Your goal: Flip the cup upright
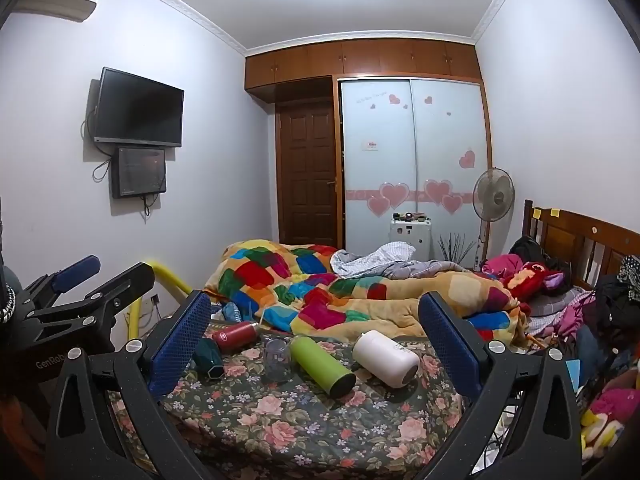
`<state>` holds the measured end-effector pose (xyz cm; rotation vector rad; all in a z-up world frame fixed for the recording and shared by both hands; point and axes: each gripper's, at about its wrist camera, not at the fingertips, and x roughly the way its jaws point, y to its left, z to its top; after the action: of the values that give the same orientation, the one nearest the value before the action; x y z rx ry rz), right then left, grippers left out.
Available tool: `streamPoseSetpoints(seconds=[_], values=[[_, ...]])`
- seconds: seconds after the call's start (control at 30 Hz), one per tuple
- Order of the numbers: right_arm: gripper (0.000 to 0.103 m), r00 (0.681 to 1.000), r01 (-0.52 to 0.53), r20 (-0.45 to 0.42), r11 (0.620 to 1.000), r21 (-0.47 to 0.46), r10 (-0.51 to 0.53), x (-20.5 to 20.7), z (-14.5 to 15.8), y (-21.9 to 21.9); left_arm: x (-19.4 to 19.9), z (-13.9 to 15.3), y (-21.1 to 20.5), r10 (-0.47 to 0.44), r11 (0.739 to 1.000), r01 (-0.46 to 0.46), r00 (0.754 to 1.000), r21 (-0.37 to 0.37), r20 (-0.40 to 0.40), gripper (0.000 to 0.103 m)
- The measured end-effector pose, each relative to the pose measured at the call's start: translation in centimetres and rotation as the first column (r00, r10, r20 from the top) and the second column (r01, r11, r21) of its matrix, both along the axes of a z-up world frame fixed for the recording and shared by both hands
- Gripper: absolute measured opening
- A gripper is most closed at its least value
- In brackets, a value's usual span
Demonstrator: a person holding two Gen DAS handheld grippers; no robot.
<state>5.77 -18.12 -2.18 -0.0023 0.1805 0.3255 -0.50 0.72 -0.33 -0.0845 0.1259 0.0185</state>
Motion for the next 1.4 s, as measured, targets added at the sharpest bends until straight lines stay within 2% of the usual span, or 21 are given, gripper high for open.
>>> streamPoseSetpoints(seconds=[1.4], values=[[0.103, 1.0, -0.007, -0.014, 1.0, 0.0, 0.007, 0.1, -0.5, 0.6, 1.0, -0.4, 0.3, -0.002, 1.0, 0.002, 1.0, 0.001, -0.016, 0.103]])
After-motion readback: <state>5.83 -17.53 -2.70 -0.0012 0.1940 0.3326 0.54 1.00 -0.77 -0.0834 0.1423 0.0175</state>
